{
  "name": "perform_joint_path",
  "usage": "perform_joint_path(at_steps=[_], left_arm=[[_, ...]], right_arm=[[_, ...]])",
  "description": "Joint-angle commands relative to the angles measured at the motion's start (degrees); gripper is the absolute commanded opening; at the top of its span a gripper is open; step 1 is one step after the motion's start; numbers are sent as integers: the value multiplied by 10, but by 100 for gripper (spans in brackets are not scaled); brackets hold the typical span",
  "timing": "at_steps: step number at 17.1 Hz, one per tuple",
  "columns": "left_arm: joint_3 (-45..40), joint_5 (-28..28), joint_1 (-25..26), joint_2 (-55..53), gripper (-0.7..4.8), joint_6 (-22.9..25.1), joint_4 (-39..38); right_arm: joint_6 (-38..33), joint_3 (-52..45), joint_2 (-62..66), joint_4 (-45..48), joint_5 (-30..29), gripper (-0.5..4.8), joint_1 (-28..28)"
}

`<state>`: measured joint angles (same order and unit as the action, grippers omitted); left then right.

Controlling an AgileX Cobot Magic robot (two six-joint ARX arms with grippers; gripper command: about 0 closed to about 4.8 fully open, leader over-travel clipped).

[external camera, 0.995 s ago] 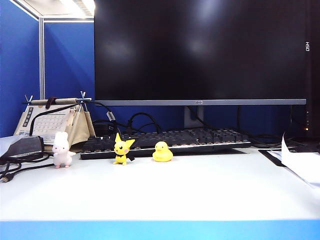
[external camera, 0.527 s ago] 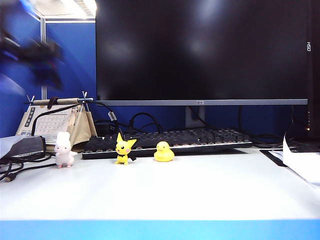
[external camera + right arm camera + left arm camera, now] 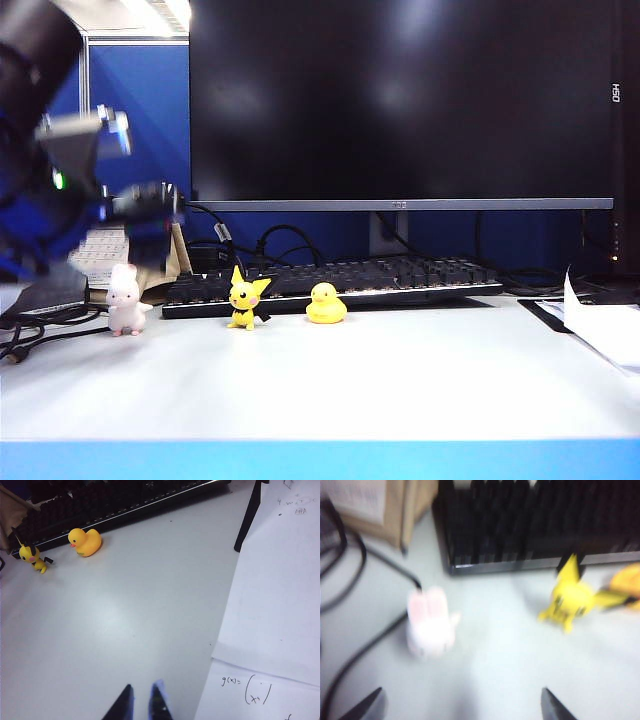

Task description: Pick up the doll with a different color than the other dolls and place it near you.

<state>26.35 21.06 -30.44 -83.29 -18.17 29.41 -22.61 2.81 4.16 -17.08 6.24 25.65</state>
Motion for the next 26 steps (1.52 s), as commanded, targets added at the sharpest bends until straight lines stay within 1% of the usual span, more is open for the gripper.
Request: perform_joint_path(at_steps=[1,4,6,8,10,12,14,15,16,20,22,23,25,26], left_arm=[[9,-14,7,-35,404,-46,16],[27,-18,7,-59,404,-48,16],[34,-19,10,-67,404,-86,15],[34,-19,11,-74,404,-98,9],[34,-17,15,-85,404,-93,7],[35,-18,30,-95,404,-92,10],[38,-35,57,-101,404,-92,15],[38,-42,69,-101,404,-91,33],[39,-45,74,-101,404,-80,54],[70,-47,74,-106,404,-62,54],[85,-64,74,-120,405,-57,37],[91,-68,74,-127,405,-58,15],[91,-66,74,-132,406,-58,13],[92,-54,74,-132,405,-59,16]], right_arm=[[2,0,0,-9,1,53,0],[2,0,-1,-9,1,53,0],[2,0,-1,-9,1,53,0],[2,0,-2,-9,1,53,0],[2,0,-2,-9,1,53,0],[2,0,-2,-9,1,53,0],[2,0,-2,-9,1,53,0],[2,0,-2,-9,1,53,0],[2,0,-2,-9,1,53,0],[2,0,-2,-9,1,53,0],[2,0,-2,-9,1,53,0],[2,0,-2,-9,1,53,0],[2,0,-2,-9,1,53,0],[2,0,-2,-9,1,53,0]])
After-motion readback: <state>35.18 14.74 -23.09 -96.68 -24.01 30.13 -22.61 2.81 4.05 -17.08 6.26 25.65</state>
